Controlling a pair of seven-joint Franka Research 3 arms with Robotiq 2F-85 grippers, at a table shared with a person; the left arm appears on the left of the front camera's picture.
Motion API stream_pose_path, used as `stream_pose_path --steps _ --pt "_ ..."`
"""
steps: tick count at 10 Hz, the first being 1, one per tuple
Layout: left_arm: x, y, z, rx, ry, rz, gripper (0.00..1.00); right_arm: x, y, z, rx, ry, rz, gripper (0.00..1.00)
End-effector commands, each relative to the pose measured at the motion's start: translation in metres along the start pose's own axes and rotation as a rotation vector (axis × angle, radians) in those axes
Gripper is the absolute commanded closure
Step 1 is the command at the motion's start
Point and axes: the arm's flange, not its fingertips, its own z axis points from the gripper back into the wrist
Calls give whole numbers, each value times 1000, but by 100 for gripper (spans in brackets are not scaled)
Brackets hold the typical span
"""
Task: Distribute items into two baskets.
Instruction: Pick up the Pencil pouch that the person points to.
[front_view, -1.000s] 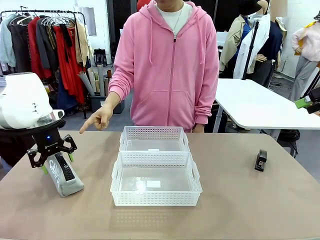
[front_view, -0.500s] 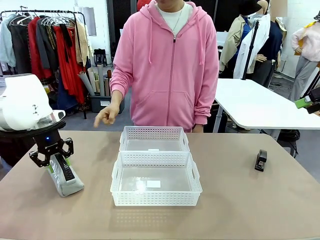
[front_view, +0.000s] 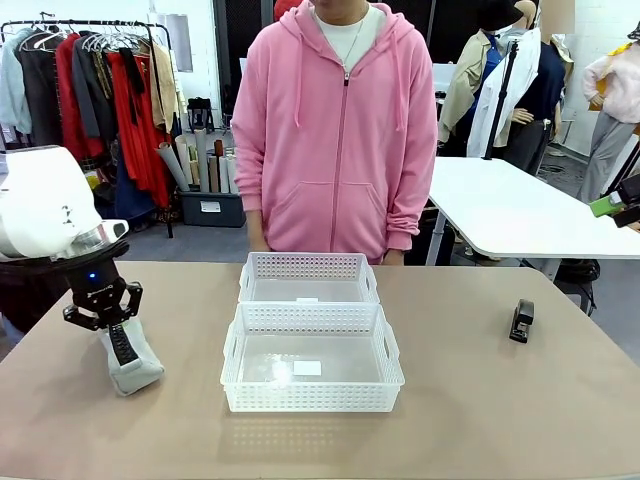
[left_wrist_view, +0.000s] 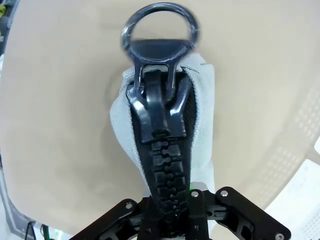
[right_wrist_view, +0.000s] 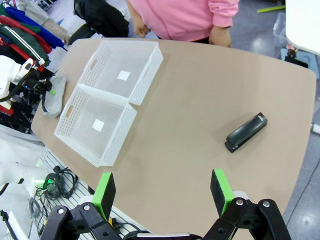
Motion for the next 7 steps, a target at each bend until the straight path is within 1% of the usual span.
stream_pose_path --steps 1,2,7 --pt "-1 1 5 -42 56 -21 100 2 1 0 16 -16 1 0" --pt "0 0 0 0 0 0 100 2 1 0 16 -16 1 0" --pt "0 0 0 0 0 0 100 2 1 0 16 -16 1 0"
